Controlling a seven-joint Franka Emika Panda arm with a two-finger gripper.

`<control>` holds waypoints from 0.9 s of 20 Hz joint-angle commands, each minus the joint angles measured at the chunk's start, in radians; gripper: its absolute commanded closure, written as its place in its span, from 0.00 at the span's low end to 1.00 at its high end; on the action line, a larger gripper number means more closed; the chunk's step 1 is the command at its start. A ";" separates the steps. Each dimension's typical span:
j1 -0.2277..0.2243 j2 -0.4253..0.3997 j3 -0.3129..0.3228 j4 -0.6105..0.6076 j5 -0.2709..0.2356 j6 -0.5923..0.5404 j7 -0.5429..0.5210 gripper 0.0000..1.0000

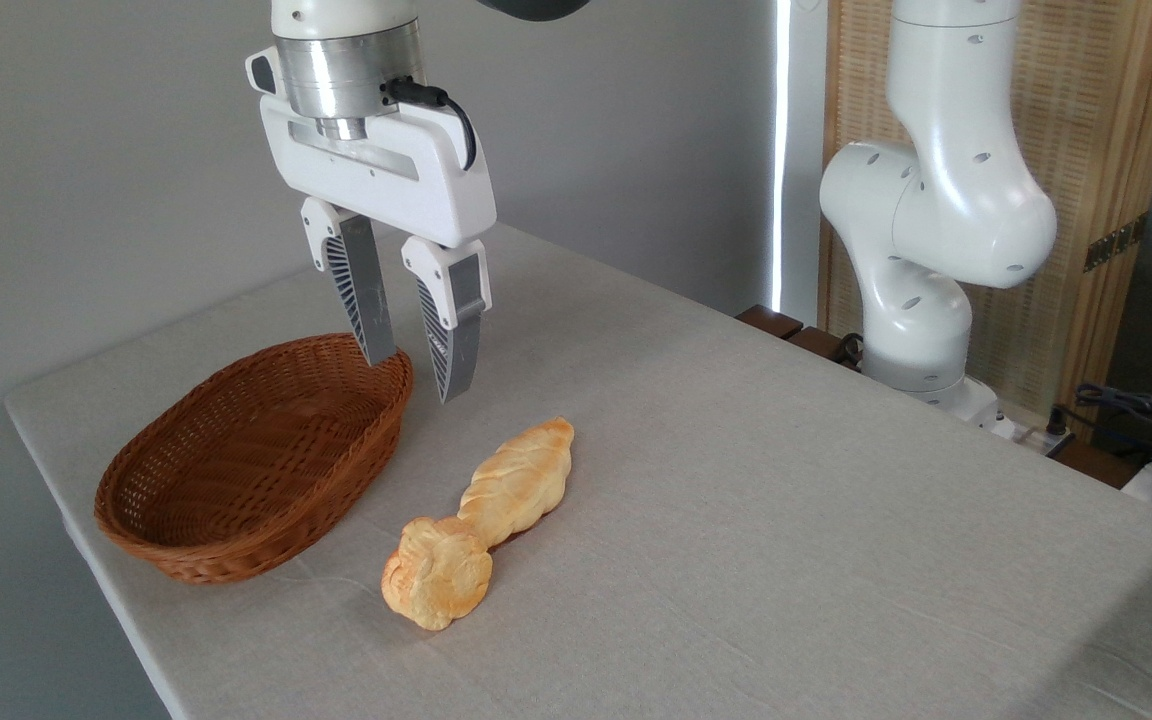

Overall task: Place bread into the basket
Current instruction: 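Move the open gripper over the elongated twisted bread roll and lower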

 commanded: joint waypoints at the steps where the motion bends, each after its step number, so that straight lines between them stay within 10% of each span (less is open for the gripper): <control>1: 0.020 0.001 -0.004 0.018 -0.018 -0.025 0.019 0.00; 11: 0.000 -0.007 -0.013 -0.014 -0.018 -0.016 0.017 0.00; 18: -0.015 -0.123 -0.013 -0.248 -0.027 0.070 0.016 0.00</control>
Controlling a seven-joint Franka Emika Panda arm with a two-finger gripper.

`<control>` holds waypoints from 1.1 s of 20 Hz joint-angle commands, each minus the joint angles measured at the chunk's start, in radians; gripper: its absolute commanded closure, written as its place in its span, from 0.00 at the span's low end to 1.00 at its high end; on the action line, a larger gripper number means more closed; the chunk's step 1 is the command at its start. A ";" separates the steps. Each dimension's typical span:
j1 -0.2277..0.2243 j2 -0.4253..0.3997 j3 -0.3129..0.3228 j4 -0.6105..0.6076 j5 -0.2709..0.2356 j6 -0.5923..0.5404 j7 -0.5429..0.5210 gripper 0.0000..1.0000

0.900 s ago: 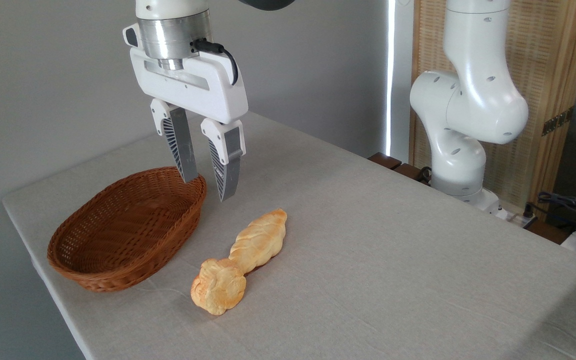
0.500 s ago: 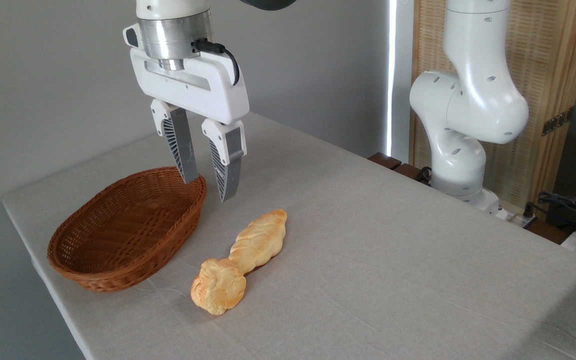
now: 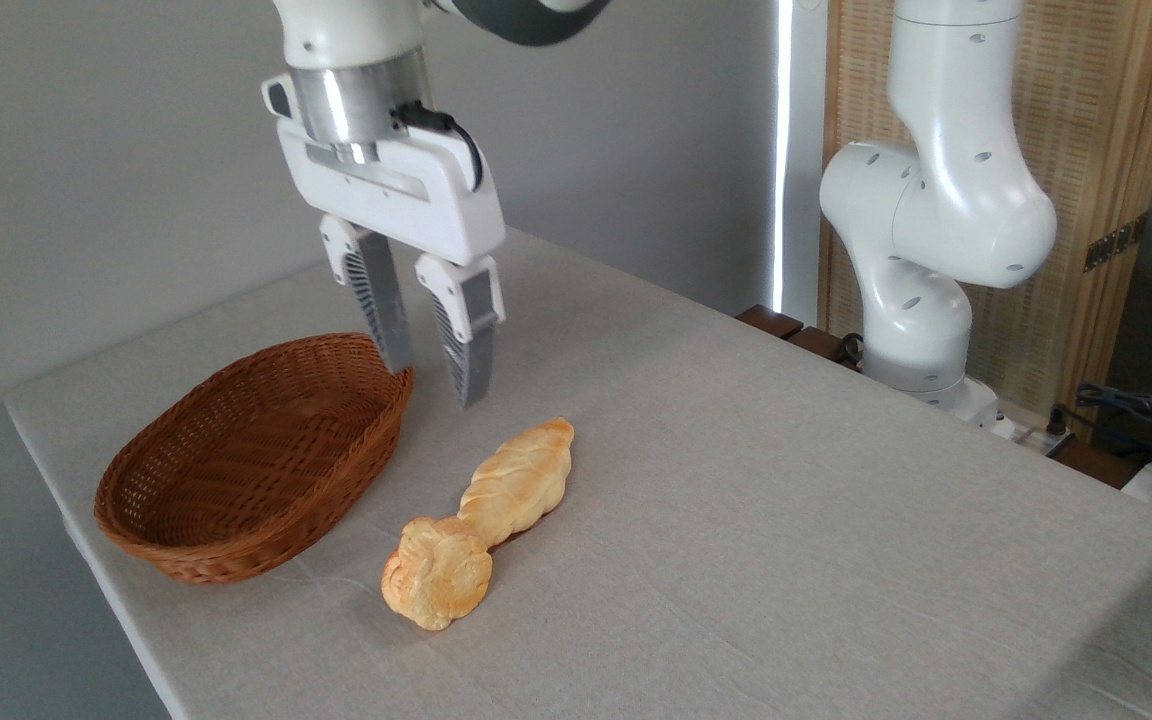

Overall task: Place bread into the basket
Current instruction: 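Move the open gripper over the elongated twisted bread roll and lower, then close the gripper on the end of the twisted bread roll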

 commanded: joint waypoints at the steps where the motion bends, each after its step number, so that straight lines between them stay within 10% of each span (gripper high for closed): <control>1: -0.014 -0.114 0.006 -0.205 -0.027 0.090 0.017 0.00; 10: -0.014 -0.153 0.008 -0.423 -0.073 0.266 -0.015 0.00; 22: -0.034 -0.076 0.008 -0.428 -0.066 0.377 -0.225 0.00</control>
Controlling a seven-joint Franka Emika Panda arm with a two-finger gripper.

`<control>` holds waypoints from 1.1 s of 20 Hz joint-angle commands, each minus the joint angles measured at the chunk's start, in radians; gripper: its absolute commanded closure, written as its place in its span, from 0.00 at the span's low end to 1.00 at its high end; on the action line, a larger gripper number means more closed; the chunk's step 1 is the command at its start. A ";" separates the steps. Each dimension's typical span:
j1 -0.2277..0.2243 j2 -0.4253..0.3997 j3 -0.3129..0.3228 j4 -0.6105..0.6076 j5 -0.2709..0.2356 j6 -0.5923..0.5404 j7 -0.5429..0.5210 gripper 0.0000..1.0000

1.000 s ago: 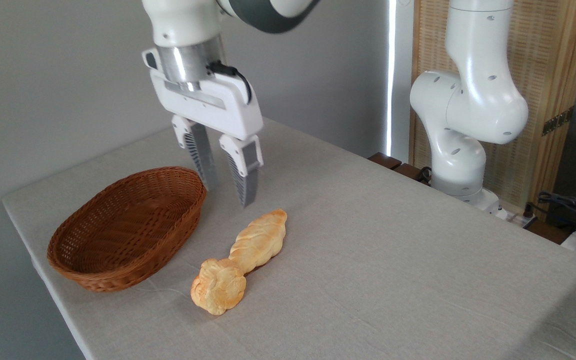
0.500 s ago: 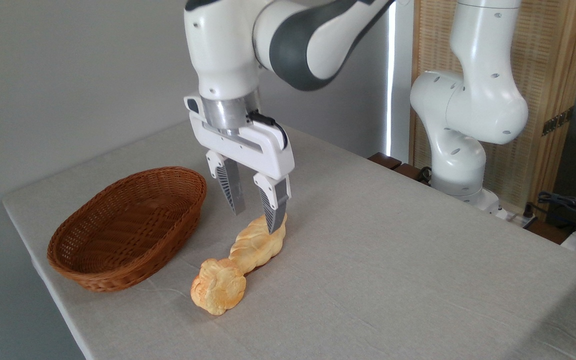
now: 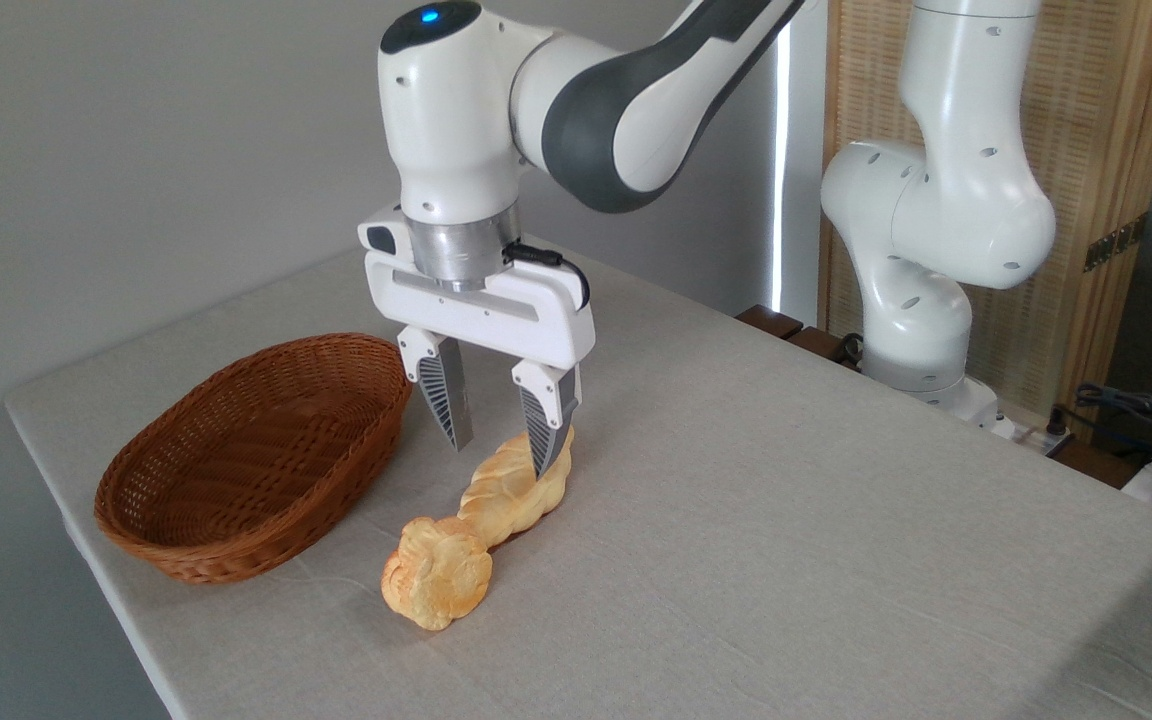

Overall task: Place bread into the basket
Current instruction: 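Close the gripper on the end of the twisted bread roll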

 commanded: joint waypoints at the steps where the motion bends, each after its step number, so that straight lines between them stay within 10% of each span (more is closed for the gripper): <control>1: -0.008 0.033 0.008 -0.008 0.000 0.042 -0.002 0.00; 11: -0.006 0.045 0.008 -0.008 0.109 -0.008 0.046 0.00; 22: -0.014 0.059 0.005 -0.005 0.109 -0.016 0.088 0.01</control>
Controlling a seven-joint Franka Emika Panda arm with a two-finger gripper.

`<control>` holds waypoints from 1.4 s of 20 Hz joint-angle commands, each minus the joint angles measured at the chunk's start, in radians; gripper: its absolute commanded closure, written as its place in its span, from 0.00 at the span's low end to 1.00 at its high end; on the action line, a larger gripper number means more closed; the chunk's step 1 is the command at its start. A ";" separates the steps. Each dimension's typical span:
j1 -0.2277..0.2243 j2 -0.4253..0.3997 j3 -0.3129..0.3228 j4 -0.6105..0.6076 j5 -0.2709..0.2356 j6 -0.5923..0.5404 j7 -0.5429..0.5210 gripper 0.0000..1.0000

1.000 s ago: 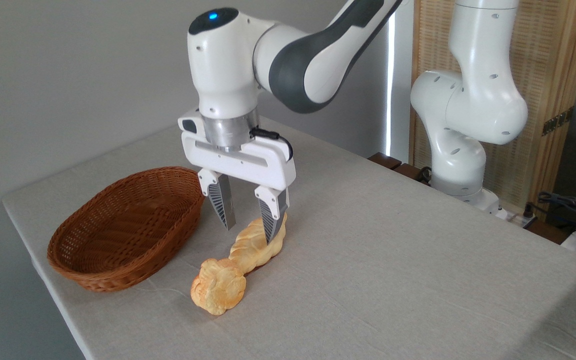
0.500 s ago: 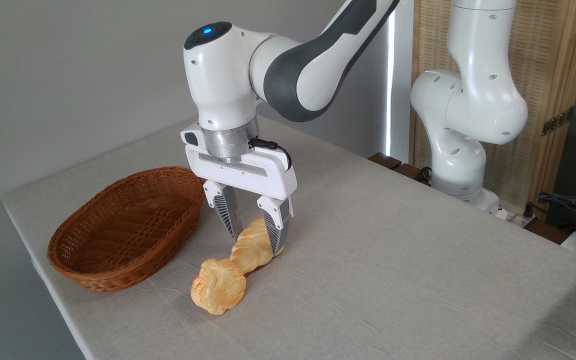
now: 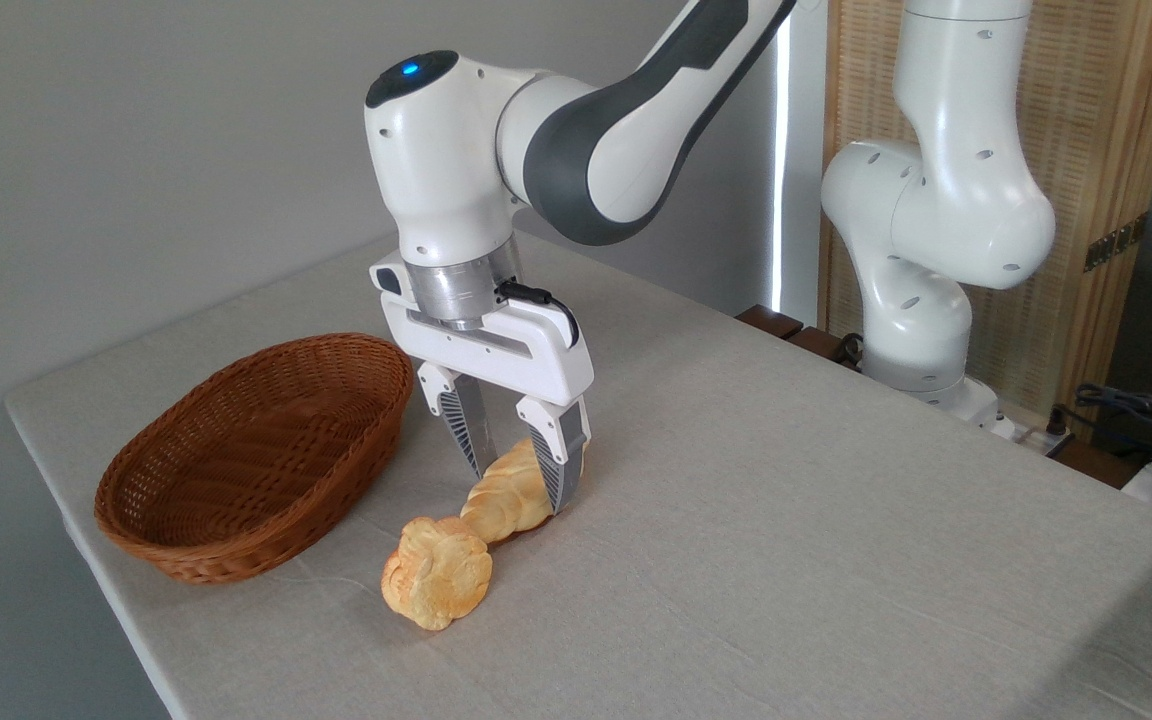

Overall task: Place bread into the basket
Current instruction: 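Close the gripper on the end of the twisted bread roll, then lift the bread roll and carry it over the wicker basket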

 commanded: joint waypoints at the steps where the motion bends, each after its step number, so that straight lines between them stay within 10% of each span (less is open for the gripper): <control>1: -0.009 0.004 0.005 0.002 0.015 -0.008 0.008 0.09; 5: -0.015 0.005 0.003 0.002 0.015 0.001 0.010 0.47; 28: -0.030 -0.030 -0.021 0.146 -0.011 -0.146 0.004 0.45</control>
